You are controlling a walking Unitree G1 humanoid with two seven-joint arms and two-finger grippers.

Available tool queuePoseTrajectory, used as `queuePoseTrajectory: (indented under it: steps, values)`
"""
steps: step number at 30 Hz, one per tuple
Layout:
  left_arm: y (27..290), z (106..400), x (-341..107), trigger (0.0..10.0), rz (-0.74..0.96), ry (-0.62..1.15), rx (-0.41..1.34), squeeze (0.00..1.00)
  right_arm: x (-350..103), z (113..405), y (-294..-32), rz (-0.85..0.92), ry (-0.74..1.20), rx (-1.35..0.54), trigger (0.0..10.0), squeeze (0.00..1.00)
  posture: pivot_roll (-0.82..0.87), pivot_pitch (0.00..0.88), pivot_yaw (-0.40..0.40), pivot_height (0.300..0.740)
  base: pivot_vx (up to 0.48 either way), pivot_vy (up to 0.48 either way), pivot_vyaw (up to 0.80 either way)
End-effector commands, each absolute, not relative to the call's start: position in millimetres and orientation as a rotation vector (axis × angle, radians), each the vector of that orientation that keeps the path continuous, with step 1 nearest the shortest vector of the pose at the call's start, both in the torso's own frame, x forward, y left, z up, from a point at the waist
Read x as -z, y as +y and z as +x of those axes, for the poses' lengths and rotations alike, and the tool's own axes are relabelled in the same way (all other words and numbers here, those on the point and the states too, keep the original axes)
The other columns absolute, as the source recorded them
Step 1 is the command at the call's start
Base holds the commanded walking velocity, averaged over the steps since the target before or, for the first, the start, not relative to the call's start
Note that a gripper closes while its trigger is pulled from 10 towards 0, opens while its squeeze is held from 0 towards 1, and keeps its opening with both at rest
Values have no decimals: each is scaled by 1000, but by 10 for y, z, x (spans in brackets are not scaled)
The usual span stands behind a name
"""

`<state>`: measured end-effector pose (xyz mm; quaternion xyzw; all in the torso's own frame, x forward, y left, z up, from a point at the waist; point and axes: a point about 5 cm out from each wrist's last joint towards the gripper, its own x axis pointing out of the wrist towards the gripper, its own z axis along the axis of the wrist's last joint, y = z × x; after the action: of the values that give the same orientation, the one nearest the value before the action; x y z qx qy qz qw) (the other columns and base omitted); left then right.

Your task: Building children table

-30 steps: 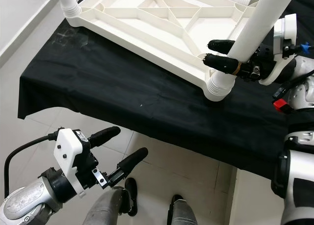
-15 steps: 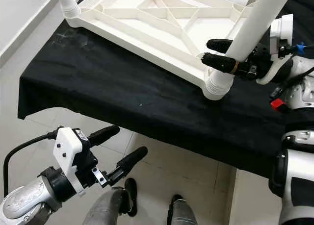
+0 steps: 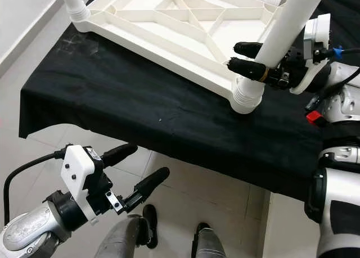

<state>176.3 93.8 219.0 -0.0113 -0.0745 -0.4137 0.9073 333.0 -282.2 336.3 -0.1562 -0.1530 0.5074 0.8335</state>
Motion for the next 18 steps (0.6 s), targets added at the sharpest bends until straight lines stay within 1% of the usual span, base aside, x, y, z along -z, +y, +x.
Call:
queuePoseTrajectory:
  steps: [1,18]
  values:
    - [930,1705,-2176,10000,-24,-134,870,0,-3089,3392,-2815,-312,-184,-1073,10000,0,131,406,92,740,0,0,0]
    - [923,1676,-2182,10000,-27,-126,870,0,-3145,3451,-2776,-315,-217,-1036,10000,0,141,420,93,740,0,0,0]
